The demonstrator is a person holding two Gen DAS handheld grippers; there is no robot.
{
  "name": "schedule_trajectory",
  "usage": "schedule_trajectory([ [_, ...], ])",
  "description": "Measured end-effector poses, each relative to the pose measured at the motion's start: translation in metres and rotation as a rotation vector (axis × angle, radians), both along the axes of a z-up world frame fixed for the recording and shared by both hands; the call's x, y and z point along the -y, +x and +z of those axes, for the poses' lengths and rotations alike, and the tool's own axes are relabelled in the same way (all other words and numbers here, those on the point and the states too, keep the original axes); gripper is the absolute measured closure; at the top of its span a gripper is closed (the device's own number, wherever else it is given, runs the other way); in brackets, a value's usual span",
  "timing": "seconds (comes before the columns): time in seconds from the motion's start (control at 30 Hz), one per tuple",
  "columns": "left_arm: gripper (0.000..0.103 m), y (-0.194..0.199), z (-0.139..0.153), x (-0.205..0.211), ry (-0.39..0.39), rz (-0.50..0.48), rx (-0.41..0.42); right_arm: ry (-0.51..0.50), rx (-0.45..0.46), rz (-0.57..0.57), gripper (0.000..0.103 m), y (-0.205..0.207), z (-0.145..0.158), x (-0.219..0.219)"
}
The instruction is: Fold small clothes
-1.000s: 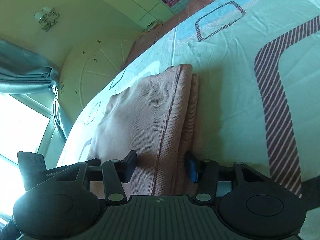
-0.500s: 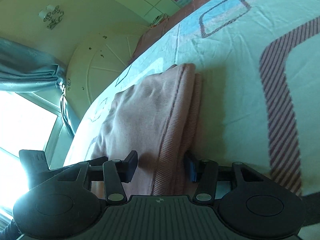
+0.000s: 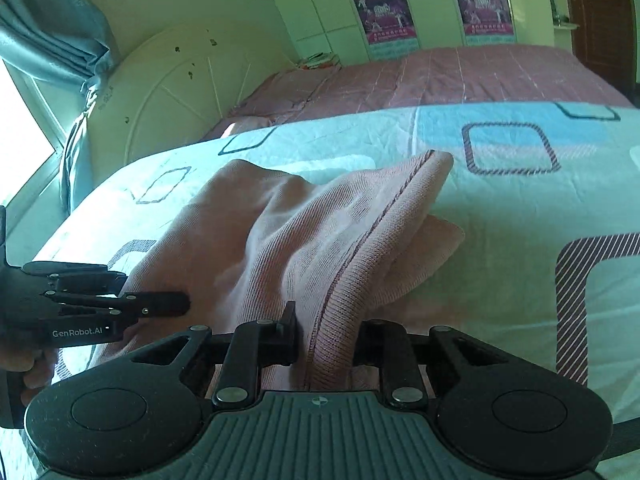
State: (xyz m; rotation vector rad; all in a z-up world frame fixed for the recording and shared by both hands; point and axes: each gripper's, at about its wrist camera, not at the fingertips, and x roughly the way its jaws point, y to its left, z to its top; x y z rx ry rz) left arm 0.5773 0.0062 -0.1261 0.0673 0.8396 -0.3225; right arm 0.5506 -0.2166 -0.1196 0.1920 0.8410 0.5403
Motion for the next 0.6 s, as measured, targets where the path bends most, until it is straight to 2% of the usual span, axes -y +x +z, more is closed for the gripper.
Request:
schedule_trajectory([
  [0.3, 0.075, -0.027, 0.038, -0.056, 0.000, -0.023, 0.072, -0.044, 0.078, 0.011, 0.082, -0.028, 0.042, -0.070],
  [0.6, 0.075, -0.057, 0.039, -0.158, 0.004, 0.037, 0.051, -0.033, 0.073, 0.080, 0.082, -0.038, 0.040, -0.182],
])
